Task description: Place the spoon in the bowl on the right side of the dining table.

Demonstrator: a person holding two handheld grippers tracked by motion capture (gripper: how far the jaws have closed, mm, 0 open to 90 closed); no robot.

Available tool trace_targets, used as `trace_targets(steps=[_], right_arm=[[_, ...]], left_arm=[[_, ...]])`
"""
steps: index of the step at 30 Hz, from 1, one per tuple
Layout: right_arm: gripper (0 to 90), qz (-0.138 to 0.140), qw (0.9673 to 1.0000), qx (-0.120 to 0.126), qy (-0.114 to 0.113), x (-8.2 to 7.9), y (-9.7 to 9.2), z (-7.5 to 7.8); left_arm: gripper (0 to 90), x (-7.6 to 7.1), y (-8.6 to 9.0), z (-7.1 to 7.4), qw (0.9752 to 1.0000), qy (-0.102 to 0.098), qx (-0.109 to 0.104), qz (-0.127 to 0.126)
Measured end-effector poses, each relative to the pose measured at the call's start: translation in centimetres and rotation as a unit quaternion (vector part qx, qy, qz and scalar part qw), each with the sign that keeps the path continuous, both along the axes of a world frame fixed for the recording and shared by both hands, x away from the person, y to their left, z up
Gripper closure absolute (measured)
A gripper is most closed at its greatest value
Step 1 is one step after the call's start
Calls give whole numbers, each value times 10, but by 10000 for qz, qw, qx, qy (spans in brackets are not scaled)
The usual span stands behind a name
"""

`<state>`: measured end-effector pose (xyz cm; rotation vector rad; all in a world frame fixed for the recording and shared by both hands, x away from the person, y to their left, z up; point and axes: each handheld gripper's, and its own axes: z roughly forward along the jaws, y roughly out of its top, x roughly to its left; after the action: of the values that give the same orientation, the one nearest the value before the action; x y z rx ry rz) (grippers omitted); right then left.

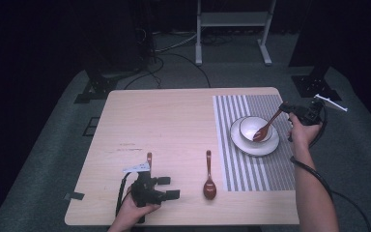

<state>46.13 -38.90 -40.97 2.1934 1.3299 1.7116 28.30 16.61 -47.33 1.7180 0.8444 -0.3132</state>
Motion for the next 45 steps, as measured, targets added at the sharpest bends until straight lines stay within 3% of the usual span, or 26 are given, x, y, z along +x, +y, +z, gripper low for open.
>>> trace_targets(steps=[14,19,26,45], right_arm=[[668,297,9995,75,-13,-13,-7,-5],[634,546,9985,-60,63,-18,-5,-6],[615,833,9965,-45,91,-30,-3,-8],[596,1236,9923,-2,39,-59,4,-10]], left_arm=[[0,0,-2,0,10000,-10,16,-27],[0,-1,-3,0,10000,-20,31,-47],[0,0,-3,-1,10000,-13,51,-40],[0,-1,-1,1,10000,-67,52,-2]])
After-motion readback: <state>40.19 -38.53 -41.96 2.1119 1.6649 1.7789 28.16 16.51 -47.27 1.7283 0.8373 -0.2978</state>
